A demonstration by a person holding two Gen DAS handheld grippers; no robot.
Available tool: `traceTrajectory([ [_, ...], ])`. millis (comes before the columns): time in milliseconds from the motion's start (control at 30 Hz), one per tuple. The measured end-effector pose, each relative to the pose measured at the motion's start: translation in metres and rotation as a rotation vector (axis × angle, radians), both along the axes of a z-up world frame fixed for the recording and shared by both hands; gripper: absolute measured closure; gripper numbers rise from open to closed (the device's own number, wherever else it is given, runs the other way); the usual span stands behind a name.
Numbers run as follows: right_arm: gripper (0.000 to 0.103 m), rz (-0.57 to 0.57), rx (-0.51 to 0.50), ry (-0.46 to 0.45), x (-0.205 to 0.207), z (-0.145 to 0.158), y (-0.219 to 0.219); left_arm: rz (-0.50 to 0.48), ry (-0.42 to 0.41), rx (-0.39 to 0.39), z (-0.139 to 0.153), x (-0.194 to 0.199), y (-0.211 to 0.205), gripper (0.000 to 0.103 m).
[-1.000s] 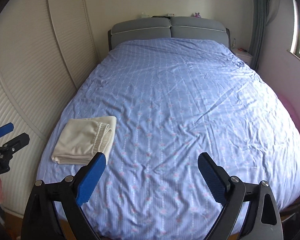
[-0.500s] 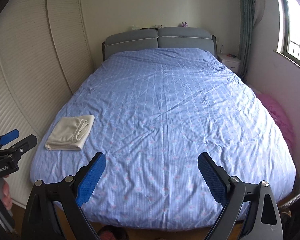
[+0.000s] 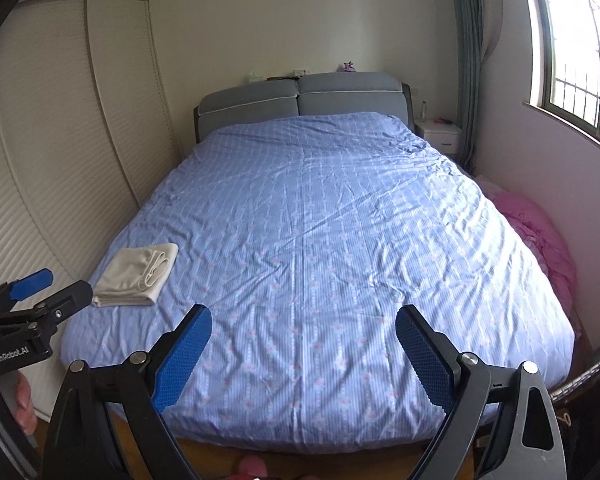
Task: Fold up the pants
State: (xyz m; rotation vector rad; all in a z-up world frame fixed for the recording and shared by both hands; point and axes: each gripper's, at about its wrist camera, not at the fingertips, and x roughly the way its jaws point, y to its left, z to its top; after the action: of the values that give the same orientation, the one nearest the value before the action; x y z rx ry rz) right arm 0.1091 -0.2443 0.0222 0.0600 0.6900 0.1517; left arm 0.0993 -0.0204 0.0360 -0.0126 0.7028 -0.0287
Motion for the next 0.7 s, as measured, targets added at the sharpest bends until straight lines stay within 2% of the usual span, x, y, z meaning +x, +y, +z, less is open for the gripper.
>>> traceTrajectory([
  [700, 0.009, -0.038, 0.010, -0.022, -0.020, 0.009, -0.027, -0.018, -0.018, 0.007, 0.007, -0.005, -0.017, 0.000],
])
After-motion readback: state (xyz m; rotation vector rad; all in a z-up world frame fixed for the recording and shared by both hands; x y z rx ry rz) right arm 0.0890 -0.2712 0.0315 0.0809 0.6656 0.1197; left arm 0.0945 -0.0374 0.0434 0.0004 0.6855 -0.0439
